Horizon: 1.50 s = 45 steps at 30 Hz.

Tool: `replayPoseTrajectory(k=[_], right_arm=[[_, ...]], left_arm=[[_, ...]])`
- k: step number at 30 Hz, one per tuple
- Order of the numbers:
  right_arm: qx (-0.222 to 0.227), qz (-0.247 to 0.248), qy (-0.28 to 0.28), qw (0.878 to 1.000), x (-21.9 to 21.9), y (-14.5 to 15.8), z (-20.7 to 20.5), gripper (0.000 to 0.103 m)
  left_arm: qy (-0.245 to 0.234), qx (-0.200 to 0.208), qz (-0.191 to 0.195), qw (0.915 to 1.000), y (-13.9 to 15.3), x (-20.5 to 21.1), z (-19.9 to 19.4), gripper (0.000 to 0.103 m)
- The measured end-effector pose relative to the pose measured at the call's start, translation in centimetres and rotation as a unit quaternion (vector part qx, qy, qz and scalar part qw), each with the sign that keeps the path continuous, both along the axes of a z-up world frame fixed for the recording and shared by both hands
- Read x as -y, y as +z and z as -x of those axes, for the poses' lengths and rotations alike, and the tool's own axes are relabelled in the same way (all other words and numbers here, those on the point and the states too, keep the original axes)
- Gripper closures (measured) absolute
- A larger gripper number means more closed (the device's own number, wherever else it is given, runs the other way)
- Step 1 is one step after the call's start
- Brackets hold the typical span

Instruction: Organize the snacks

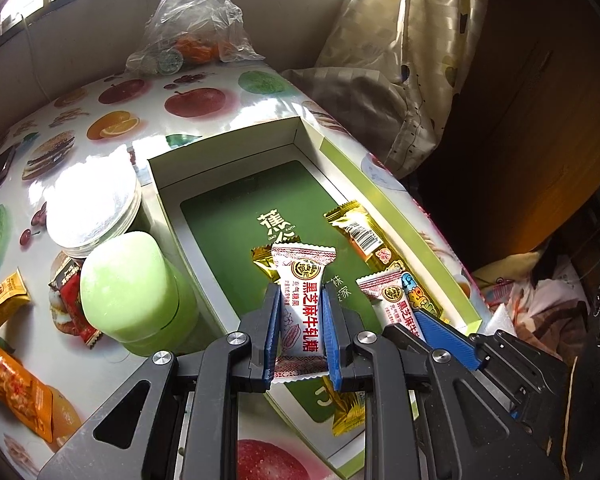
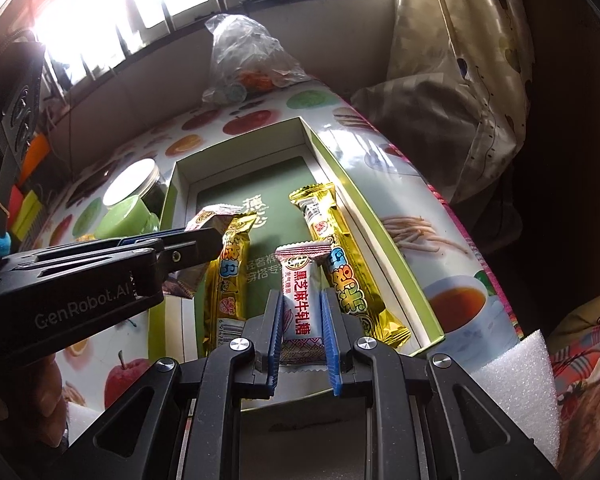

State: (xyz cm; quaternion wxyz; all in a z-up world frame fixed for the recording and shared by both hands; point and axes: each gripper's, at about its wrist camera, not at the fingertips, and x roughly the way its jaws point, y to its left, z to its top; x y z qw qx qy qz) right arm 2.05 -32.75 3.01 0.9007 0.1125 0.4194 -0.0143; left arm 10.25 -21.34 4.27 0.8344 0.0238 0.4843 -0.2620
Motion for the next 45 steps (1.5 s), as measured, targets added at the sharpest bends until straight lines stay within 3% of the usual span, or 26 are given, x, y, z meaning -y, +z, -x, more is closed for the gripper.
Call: replayPoseTrajectory(k=[21, 26, 28, 45], right_arm=[[0.0, -0.001, 0.002, 1.0, 0.0, 0.0, 0.1, 0.085], [0.0, -0.002, 0.0, 1.0, 0.0, 0.0, 0.1, 0.083], [0.0, -0.002, 0.0, 1.0, 0.1, 0.1, 0.2, 0.081], [0.011, 0.002, 0.003, 1.0, -0.7, 1.3, 1.0, 0.065]], left_arm=[[-0.004, -0.013, 0.002, 0.9999, -0.7, 0.3, -0.1, 0.082], [-0.004, -0.015, -0.001, 0.9999, -0.8, 0.4, 0.0, 0.073], [-0.003, -0.015, 0.001, 0.9999, -0.8, 0.3, 0.0, 0.065], [0.001, 0.009, 0.008, 0.9999, 1.1, -0.7, 1.3, 0.064]])
